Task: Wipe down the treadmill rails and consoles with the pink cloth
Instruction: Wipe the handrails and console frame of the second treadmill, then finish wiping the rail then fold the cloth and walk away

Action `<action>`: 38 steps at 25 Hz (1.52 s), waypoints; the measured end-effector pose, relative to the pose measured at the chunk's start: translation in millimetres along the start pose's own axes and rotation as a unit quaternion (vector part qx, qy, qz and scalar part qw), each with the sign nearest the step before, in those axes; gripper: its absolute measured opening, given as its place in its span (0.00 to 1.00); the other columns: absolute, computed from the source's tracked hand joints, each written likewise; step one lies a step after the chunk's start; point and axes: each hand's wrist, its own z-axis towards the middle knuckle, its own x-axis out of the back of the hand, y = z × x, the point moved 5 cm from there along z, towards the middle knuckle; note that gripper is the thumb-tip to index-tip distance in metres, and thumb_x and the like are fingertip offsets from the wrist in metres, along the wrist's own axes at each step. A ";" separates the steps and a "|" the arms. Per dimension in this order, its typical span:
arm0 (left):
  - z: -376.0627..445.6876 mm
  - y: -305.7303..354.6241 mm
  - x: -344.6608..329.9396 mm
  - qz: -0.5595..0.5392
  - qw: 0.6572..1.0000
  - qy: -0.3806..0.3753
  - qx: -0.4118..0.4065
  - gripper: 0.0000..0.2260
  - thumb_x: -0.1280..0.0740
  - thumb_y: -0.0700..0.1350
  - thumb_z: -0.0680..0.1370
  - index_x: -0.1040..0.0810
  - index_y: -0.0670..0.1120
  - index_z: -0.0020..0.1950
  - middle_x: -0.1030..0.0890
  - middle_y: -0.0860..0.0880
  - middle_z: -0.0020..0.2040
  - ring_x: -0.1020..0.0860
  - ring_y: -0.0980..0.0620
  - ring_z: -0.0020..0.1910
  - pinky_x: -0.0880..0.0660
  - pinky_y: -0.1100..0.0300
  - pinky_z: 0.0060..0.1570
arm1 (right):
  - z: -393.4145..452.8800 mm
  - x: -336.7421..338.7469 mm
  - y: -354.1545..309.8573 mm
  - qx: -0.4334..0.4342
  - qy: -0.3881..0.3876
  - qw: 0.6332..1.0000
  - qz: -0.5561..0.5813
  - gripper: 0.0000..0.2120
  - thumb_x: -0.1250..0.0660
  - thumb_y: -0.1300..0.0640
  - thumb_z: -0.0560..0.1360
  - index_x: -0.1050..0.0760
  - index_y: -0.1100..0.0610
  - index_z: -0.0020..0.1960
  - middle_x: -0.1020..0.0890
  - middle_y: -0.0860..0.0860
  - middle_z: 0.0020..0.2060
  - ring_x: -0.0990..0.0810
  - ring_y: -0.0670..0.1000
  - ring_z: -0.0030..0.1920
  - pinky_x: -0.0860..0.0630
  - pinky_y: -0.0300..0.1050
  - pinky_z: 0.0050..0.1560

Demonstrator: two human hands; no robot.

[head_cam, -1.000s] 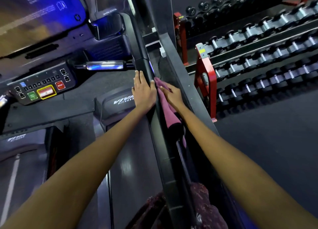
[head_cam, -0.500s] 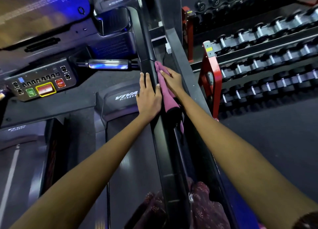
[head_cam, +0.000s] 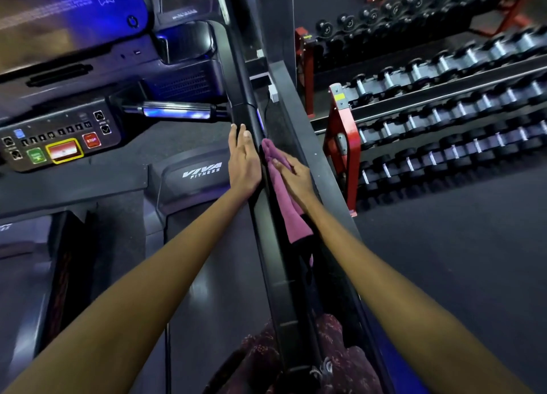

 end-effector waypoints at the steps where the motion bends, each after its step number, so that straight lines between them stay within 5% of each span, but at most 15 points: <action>1: -0.1 -0.3 0.2 -0.012 1.000 0.002 0.002 0.20 0.55 0.47 0.84 0.41 0.43 0.75 0.46 0.50 0.77 0.43 0.54 0.73 0.50 0.75 0.57 | -12.7 3.0 3.7 -0.007 0.006 1.000 -0.009 0.24 0.34 0.46 0.69 0.24 0.53 0.63 0.20 0.52 0.59 0.23 0.49 0.61 0.29 0.54 0.65; 4: -1.1 1.6 0.4 0.000 1.000 0.002 -0.009 0.20 0.54 0.46 0.84 0.41 0.42 0.75 0.46 0.49 0.77 0.44 0.54 0.74 0.49 0.72 0.61 | -54.0 11.3 6.8 -0.019 0.019 1.000 0.012 0.25 0.32 0.49 0.71 0.25 0.59 0.64 0.21 0.54 0.60 0.24 0.50 0.62 0.31 0.52 0.67; 9: -2.7 -0.3 2.0 0.074 0.997 -0.019 -0.021 0.22 0.49 0.47 0.82 0.44 0.41 0.75 0.48 0.47 0.77 0.46 0.50 0.75 0.47 0.51 0.72 | -110.4 21.8 3.6 -0.004 0.015 1.000 -0.020 0.17 0.34 0.61 0.76 0.27 0.61 0.64 0.22 0.56 0.60 0.24 0.47 0.59 0.29 0.36 0.62; 14: -21.8 -1.2 1.2 0.179 0.981 -0.051 -0.051 0.24 0.46 0.47 0.81 0.46 0.41 0.76 0.49 0.45 0.77 0.50 0.45 0.76 0.48 0.46 0.72 | -172.7 29.6 -10.2 0.032 0.006 0.986 -0.166 0.20 0.32 0.62 0.74 0.27 0.59 0.65 0.24 0.54 0.53 0.27 0.39 0.48 0.32 0.24 0.51; 17: -41.3 -4.8 -1.4 0.215 0.973 -0.064 -0.062 0.25 0.46 0.48 0.81 0.48 0.41 0.76 0.50 0.45 0.77 0.53 0.44 0.76 0.51 0.47 0.73 | -214.0 35.9 -15.3 0.093 -0.018 0.960 -0.263 0.21 0.31 0.58 0.73 0.28 0.54 0.66 0.25 0.50 0.51 0.27 0.38 0.47 0.31 0.28 0.52; 21: -69.7 -5.0 -1.3 0.237 0.966 -0.079 -0.071 0.27 0.45 0.48 0.81 0.50 0.40 0.76 0.51 0.45 0.77 0.55 0.43 0.76 0.54 0.49 0.73 | -204.6 30.2 -29.7 0.079 -0.005 0.942 -0.327 0.20 0.32 0.53 0.74 0.27 0.50 0.66 0.25 0.53 0.51 0.24 0.51 0.50 0.25 0.49 0.54; 24: -93.6 -6.8 -2.0 0.235 0.965 -0.083 -0.080 0.28 0.43 0.48 0.81 0.49 0.40 0.76 0.50 0.44 0.77 0.56 0.42 0.76 0.56 0.50 0.73 | -243.4 25.7 -29.3 0.145 -0.017 0.914 -0.379 0.19 0.30 0.53 0.73 0.25 0.50 0.64 0.25 0.54 0.54 0.25 0.55 0.53 0.26 0.56 0.55; 33: -169.5 -15.7 4.0 0.162 0.975 -0.104 -0.108 0.24 0.42 0.47 0.81 0.43 0.42 0.75 0.50 0.44 0.77 0.58 0.42 0.76 0.59 0.52 0.73 | -292.1 25.2 -27.1 0.182 -0.001 0.869 -0.459 0.16 0.32 0.53 0.73 0.22 0.49 0.60 0.25 0.54 0.54 0.26 0.56 0.54 0.27 0.60 0.55; 38: -194.3 -17.0 8.1 0.182 0.968 -0.128 -0.117 0.23 0.44 0.47 0.81 0.43 0.45 0.75 0.50 0.45 0.77 0.57 0.41 0.76 0.56 0.49 0.73 | -303.7 32.4 -29.5 0.177 -0.028 0.889 -0.420 0.16 0.29 0.54 0.71 0.21 0.52 0.59 0.25 0.56 0.52 0.24 0.56 0.51 0.24 0.57 0.52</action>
